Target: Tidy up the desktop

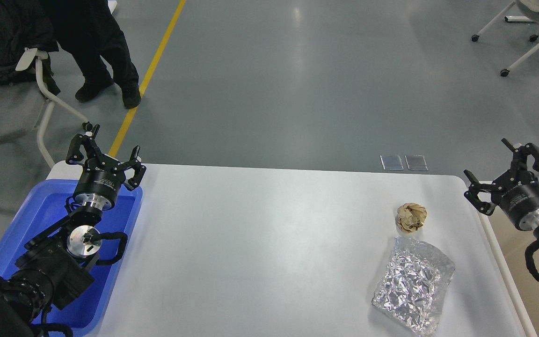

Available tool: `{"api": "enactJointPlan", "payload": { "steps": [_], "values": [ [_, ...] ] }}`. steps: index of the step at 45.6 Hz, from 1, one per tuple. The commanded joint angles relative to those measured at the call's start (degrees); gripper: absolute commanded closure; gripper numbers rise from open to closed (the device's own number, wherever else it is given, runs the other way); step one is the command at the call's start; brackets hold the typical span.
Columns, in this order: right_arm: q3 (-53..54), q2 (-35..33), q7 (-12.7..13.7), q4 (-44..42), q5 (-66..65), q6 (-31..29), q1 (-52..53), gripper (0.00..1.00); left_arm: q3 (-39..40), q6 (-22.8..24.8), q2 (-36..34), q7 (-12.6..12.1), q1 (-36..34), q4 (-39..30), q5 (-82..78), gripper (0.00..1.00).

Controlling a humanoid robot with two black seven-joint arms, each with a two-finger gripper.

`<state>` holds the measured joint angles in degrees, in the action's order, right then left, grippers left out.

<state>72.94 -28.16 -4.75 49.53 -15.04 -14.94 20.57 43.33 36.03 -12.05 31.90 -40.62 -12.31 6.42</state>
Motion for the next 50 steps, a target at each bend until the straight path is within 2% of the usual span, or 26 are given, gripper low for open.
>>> {"api": "enactJointPlan", "payload": {
  "steps": [1,50],
  "values": [
    [0.1,0.0,0.0,-0.7,0.0,0.0,-0.1,0.00,0.0,0.0,0.0,0.0,0.0,0.0,0.0,0.00],
    [-0.9,-1.1,0.1,-4.1,0.1,0.5,1.8,0.00,0.0,0.0,0.0,0.0,0.0,0.0,0.0,0.00]
  ]
}}
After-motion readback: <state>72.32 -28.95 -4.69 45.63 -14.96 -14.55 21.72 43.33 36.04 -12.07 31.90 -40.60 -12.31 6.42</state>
